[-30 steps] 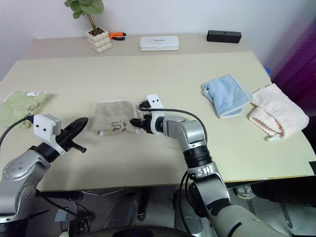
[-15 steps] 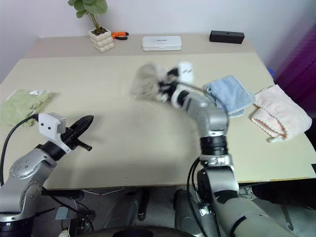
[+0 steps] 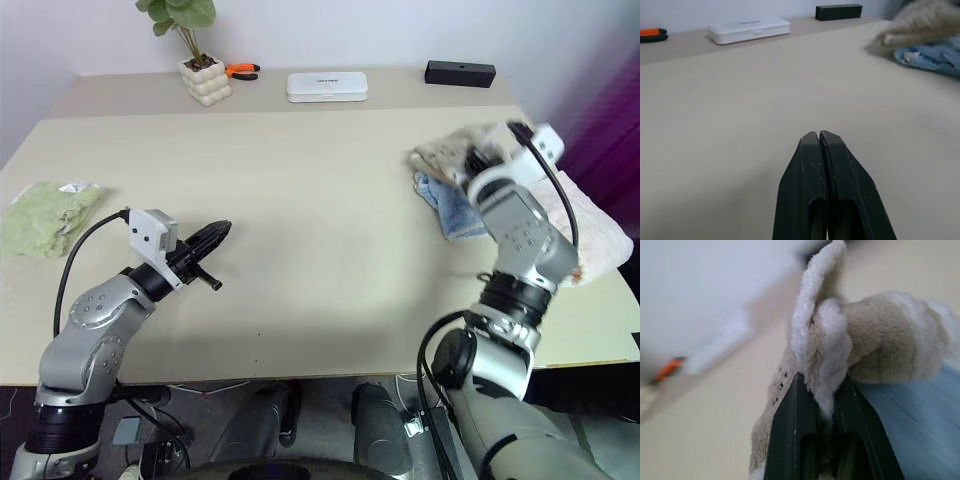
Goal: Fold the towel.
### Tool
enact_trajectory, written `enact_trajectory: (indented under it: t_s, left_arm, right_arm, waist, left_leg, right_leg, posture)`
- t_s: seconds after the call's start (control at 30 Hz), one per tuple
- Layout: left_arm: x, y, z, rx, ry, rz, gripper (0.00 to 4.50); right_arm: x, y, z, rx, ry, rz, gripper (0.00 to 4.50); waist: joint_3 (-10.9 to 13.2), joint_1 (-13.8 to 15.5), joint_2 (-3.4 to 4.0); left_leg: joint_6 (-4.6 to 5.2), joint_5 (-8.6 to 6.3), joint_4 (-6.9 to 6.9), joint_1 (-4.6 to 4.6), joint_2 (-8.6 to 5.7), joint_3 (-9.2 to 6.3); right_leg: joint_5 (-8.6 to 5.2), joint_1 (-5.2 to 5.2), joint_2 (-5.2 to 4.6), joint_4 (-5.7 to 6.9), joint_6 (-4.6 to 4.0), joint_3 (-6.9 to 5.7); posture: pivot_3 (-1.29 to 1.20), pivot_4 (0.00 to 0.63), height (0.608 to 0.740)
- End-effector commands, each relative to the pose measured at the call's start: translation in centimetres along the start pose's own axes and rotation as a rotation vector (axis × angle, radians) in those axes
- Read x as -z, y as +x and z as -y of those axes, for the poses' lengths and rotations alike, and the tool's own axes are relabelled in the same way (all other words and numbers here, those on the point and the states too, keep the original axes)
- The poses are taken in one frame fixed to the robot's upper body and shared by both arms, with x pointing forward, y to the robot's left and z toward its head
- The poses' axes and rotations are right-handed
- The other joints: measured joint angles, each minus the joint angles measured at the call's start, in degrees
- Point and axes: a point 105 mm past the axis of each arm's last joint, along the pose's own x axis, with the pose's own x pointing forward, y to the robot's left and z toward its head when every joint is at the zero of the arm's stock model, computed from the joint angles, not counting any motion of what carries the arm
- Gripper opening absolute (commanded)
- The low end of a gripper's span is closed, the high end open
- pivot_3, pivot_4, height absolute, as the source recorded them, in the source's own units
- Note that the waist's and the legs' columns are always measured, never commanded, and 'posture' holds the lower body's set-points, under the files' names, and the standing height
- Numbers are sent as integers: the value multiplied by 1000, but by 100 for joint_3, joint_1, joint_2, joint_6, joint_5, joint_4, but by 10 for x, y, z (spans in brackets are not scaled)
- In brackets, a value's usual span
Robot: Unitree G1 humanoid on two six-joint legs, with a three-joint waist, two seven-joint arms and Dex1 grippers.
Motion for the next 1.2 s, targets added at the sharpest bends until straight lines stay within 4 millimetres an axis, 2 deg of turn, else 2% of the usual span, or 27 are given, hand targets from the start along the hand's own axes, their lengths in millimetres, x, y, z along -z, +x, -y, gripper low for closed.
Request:
enact_trajectory:
  t_s: [0.03, 0.17, 0.2, 0.3, 0.47, 0.5, 0.6, 0.67, 0.7, 0.77, 0.83, 0.87, 0.93, 1.03, 1.2]
  left_arm:
    - [-14, 3, 1, 20, 28, 56, 0]
    - [-14, 5, -1, 23, 21, 56, 0]
    - [-13, 6, 0, 26, 21, 55, 0]
    - [-12, 7, 2, 28, 20, 55, 0]
    - [-11, 7, 3, 19, 16, 60, 0]
    - [-11, 7, 1, 10, 20, 61, 0]
    - [-12, 4, -12, -52, 55, 69, 0]
    - [-13, 5, -17, -83, 73, 74, 0]
    - [-14, 3, -26, -117, 91, 75, 0]
    - [-18, -4, -48, -204, 134, 77, 0]
    - [-20, -13, -61, -245, 161, 73, 0]
    - [-21, -15, -64, -249, 170, 69, 0]
    - [-23, -20, -66, -250, 181, 63, 0]
    - [-25, -27, -68, -248, 187, 53, 0]
    - [-21, -39, -66, -251, 182, 19, 0]
  right_arm:
    - [-15, -14, 3, 16, -26, 52, 65]
    - [-9, -18, 15, 51, -5, 41, 65]
    - [-10, -19, 14, 48, -5, 47, 367]
    - [-16, -19, 10, 21, -3, 69, 1501]
    - [-40, -22, 4, 28, -115, 180, 4135]
    - [-48, -23, 0, 25, -144, 219, 4481]
    - [-72, -26, -21, -26, -300, 336, 4481]
    - [-78, -26, -30, -63, -367, 366, 4481]
    - [-78, -26, -43, -117, -432, 376, 4481]
    - [-61, -25, -83, -326, -620, 342, 4481]
    - [-31, -26, -110, -515, -781, 270, 4481]
    - [-18, -28, -116, -587, -831, 235, 4481]
    - [2, -30, -121, -710, -901, 169, 4481]
    - [22, -32, -123, -829, -944, 97, 4481]
    - [41, -33, -115, -913, -977, 16, 4481]
  waist:
    - [3, -28, 9]
    - [2, -60, 21]
    - [2, -56, 21]
    - [2, -36, 21]
    - [2, -32, 21]
    - [2, -31, 21]
    - [3, -30, 22]
    - [3, -51, 22]
    - [3, -53, 22]
    - [3, -68, 22]
    - [3, -125, 20]
    - [2, -144, 19]
    - [2, -145, 19]
    - [5, -70, 15]
    - [6, -6, 13]
  left_leg:
    - [0, 0, 1, 0, 0, 1]
    - [1, 1, 9, 5, 8, 5]
    - [1, 1, 9, 5, 8, 5]
    - [2, 1, 10, 4, 7, 5]
    - [2, 1, 12, 3, 6, 5]
    - [2, 1, 12, 3, 5, 5]
    - [2, 1, 12, 3, 5, 6]
    - [2, 1, 12, 5, 6, 6]
    - [2, 1, 12, 5, 7, 6]
    - [2, 1, 12, 6, 8, 6]
    - [2, 1, 12, 7, 10, 6]
    - [2, 1, 11, 7, 12, 4]
    - [2, 0, 10, 7, 12, 0]
    - [2, 0, 14, 2, 4, -1]
    - [2, -2, 16, 1, 1, -2]
  right_leg:
    - [0, 0, 0, 1, 0, 0]
    - [0, 0, 11, 6, 0, 4]
    - [0, 1, 11, 6, 0, 4]
    - [0, 3, 11, 4, 1, 4]
    - [0, 4, 10, 4, 2, 4]
    - [0, 4, 10, 4, 2, 4]
    - [0, 4, 10, 3, 2, 3]
    - [0, 4, 11, 4, 2, 4]
    - [0, 4, 13, 4, 2, 3]
    - [0, 4, 13, 4, 2, 3]
    - [0, 4, 16, 5, 3, 3]
    - [0, 4, 18, 5, 3, 1]
    - [-1, 6, 17, 4, 3, -3]
    - [0, 7, 8, 1, 5, -3]
    - [0, 8, 3, -6, 4, -2]
  posture:
    - [0, 150, 729]
    - [0, 150, 729]
    - [0, 150, 729]
    - [0, 150, 729]
    - [0, 150, 729]
    - [0, 150, 729]
    - [0, 150, 729]
    - [0, 150, 729]
    - [0, 150, 729]
    - [0, 150, 729]
    - [0, 150, 729]
    - [0, 150, 729]
    - [0, 150, 729]
    - [0, 150, 729]
    - [0, 150, 729]
